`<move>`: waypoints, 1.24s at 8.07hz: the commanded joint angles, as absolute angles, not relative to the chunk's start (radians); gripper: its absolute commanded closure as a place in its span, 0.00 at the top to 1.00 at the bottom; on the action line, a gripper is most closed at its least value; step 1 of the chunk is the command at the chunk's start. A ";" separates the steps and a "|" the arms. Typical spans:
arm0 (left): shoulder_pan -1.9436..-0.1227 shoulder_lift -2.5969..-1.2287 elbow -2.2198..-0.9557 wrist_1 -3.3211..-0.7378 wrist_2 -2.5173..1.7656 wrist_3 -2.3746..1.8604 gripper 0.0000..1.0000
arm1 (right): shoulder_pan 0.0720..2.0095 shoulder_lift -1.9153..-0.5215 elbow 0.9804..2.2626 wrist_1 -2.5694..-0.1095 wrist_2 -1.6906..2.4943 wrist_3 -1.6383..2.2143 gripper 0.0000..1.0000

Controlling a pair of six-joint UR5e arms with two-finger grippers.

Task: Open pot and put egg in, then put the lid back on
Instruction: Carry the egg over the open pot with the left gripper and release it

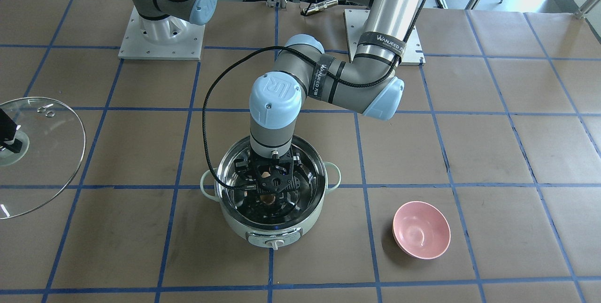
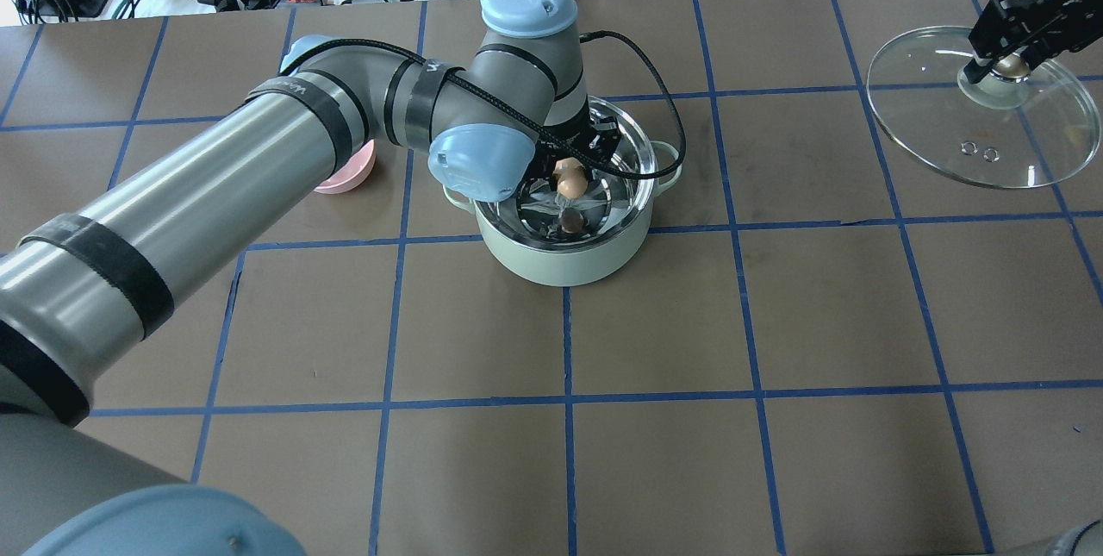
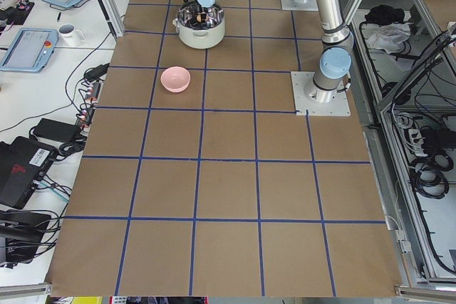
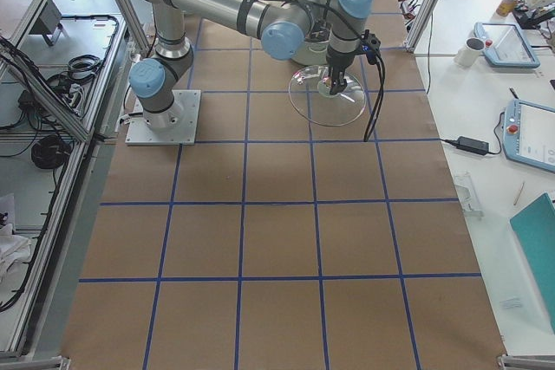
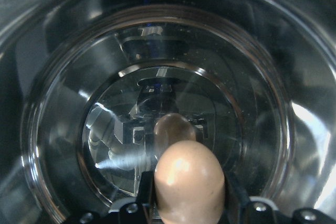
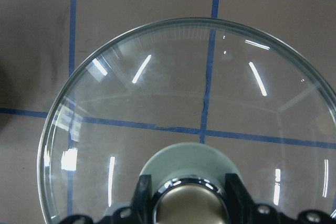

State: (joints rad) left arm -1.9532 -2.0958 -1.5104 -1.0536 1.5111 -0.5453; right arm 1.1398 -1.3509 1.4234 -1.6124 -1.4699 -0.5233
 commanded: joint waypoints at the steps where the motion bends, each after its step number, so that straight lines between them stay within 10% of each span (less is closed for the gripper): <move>1: -1.954 -2.137 -1.509 -1.054 1.513 -0.538 0.42 | 1.141 -1.353 1.424 -1.611 -1.470 -0.519 0.00; 3: -1.954 -2.137 -1.511 -1.054 1.513 -0.540 0.49 | 1.141 -1.370 1.424 -1.592 -1.470 -0.511 0.00; 5: -1.954 -2.119 -1.509 -1.054 1.511 -0.538 0.95 | 1.141 -1.380 1.424 -1.557 -1.485 -0.512 0.00; 10: -1.951 -1.861 -1.505 -1.248 1.506 -0.560 1.00 | 1.153 -1.399 1.424 -1.549 -1.470 -0.444 0.00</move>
